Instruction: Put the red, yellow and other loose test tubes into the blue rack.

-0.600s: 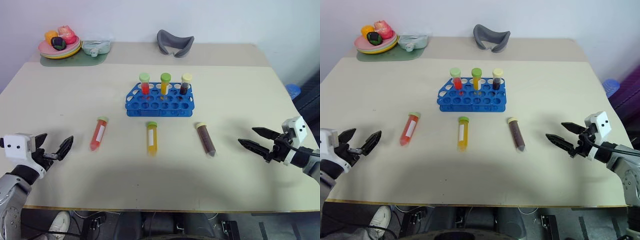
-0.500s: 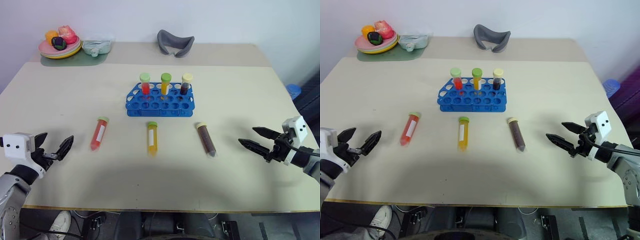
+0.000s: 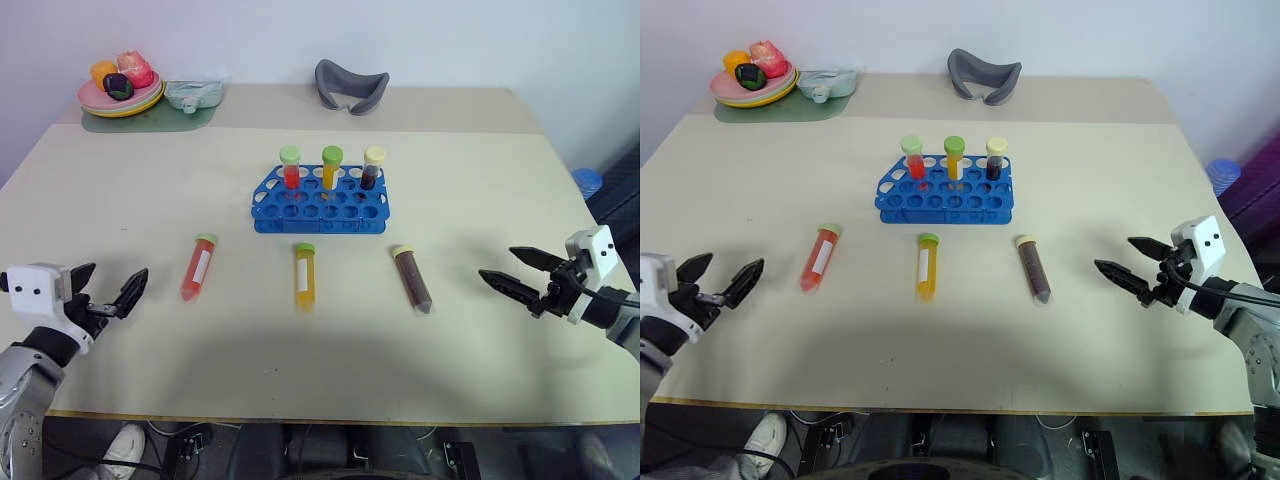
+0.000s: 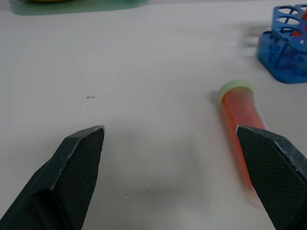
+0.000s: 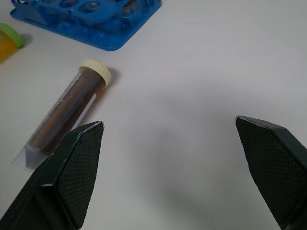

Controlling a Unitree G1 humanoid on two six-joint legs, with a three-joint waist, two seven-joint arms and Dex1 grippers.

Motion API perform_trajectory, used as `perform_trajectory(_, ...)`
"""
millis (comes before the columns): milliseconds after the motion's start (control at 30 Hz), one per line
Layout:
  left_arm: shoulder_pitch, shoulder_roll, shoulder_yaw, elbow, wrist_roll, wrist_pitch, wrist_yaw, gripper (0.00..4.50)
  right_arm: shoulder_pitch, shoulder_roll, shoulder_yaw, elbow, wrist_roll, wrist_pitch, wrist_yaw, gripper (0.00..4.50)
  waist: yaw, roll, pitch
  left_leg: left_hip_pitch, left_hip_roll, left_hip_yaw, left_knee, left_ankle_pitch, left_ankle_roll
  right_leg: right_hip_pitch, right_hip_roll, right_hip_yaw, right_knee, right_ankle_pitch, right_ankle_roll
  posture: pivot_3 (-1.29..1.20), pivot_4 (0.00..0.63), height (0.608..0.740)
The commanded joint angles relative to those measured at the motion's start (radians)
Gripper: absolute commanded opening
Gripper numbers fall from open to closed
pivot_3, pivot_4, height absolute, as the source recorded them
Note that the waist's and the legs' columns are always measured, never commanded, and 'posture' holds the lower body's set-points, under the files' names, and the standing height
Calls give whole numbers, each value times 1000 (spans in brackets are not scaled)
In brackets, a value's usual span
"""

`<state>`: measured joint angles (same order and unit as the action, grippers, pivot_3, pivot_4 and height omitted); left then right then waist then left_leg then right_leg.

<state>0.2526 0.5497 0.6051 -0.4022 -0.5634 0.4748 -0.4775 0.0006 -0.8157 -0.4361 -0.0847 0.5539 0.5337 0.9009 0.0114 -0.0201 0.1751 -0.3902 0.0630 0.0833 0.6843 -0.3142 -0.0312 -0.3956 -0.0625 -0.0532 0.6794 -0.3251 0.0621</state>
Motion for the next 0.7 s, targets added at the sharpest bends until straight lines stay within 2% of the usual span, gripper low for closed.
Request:
perform_trajectory(33,-25,4,-11,-28,-6,-12,2,4479,-9,-15,-26,-44,2,1,-21,4500,1,0,0,0,0,0,0,0,0,0,0,0,0,0,0,0,150,735)
perform_trajectory(167,-101,16,-67,-22,-20,-3,-18,4479,-35,-21,-57,-144,71,122,-99,4500,0,0,0,0,0,0,0,1,-1,0,0,0,0,0,0,0,150,735)
perform_trajectory(333,-188,25,-154,-29,-48,29,-57,4479,-73,-9,-61,-380,188,364,-280,4500,0,1,-1,0,0,0,0,1,-2,0,0,0,0,0,0,0,150,735)
perform_trajectory(400,-196,47,-210,-67,-67,56,-101,4479,-104,11,-61,-454,279,473,-359,4500,-2,1,-1,-1,0,0,0,1,-2,0,0,0,0,0,0,0,150,735)
perform_trajectory(500,-208,82,-285,-128,-104,89,-166,4479,-155,33,-1,-541,327,614,-495,4500,-2,1,-1,-1,0,0,0,1,-2,0,0,0,0,0,0,0,150,735)
perform_trajectory(633,-210,116,-375,-222,-141,111,-238,4479,-300,138,72,-607,374,905,-716,4500,-2,1,-1,-1,0,0,0,1,-3,0,0,1,0,0,0,0,150,735)
perform_trajectory(700,-199,128,-397,-249,-162,115,-270,4479,-367,200,79,-626,366,1027,-781,4500,-4,2,-1,-1,0,0,0,2,-3,-1,0,1,0,0,0,0,150,735)
